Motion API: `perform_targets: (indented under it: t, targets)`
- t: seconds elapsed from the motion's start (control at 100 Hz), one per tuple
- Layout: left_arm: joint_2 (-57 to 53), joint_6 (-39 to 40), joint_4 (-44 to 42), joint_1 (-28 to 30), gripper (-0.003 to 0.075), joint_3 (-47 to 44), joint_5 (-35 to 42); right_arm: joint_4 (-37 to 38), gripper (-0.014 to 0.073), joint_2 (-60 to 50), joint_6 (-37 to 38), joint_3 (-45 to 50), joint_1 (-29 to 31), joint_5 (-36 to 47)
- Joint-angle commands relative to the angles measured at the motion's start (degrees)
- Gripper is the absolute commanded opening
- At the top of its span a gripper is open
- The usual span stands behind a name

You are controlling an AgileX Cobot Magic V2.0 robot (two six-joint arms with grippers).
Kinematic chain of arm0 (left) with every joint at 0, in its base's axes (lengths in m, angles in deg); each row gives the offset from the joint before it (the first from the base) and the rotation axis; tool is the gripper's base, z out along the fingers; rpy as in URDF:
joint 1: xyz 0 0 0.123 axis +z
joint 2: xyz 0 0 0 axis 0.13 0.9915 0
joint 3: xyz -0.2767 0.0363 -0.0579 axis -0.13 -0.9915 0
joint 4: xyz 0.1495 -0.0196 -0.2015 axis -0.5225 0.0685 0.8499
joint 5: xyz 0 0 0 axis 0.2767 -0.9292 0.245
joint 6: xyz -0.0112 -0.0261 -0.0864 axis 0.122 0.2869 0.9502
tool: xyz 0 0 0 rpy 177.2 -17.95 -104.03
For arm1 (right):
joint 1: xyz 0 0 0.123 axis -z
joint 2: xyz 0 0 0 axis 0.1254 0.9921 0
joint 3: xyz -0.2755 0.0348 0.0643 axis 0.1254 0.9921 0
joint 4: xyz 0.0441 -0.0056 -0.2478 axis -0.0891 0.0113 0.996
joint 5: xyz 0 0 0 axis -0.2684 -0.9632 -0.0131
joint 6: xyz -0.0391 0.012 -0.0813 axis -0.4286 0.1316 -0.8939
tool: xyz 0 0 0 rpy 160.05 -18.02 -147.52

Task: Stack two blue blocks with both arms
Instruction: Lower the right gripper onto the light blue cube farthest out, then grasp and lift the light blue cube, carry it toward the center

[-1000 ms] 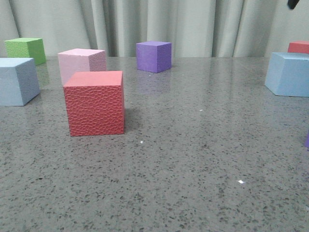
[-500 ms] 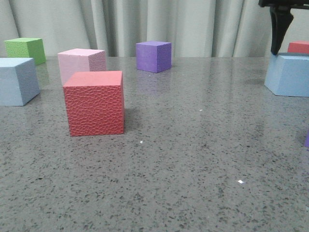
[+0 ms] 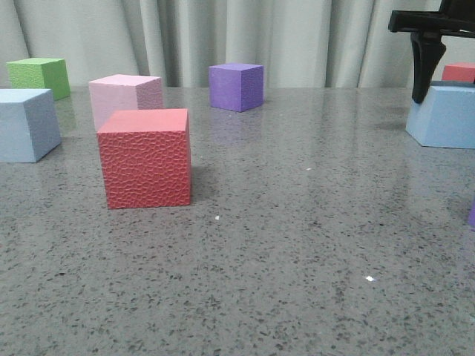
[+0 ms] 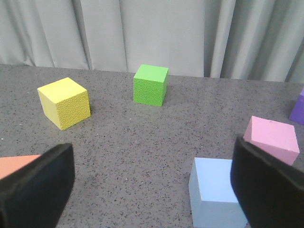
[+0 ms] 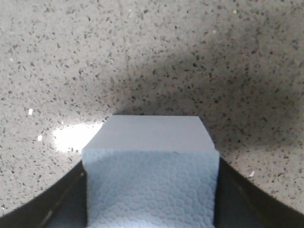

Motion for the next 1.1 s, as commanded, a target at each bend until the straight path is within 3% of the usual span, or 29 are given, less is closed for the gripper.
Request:
perform_targets:
  t: [0.0, 0.43, 0.72, 1.09]
  targets:
    - [0.2, 0.3, 0.1, 0.0, 0.064, 2.2, 4.6, -0.3, 0.0315, -2.9, -0.7, -1.8, 0.1, 0.0]
    - [0.2, 0.3, 0.1, 0.0, 0.064, 2.2, 4.6, -3.1, 0.0306, -3.2, -0.3, -6.7, -1.2, -5.0]
    - [0.2, 0.3, 0.1, 0.0, 0.064, 2.2, 4.7, -3.1, 0.0306, -3.1, 7.2, -12.1, -10.6, -5.4]
    - [0.2, 0.3, 0.6, 0.0, 0.064, 2.2, 4.7, -3.2, 0.0306, -1.0, 16.6, -12.2, -21.6, 0.2]
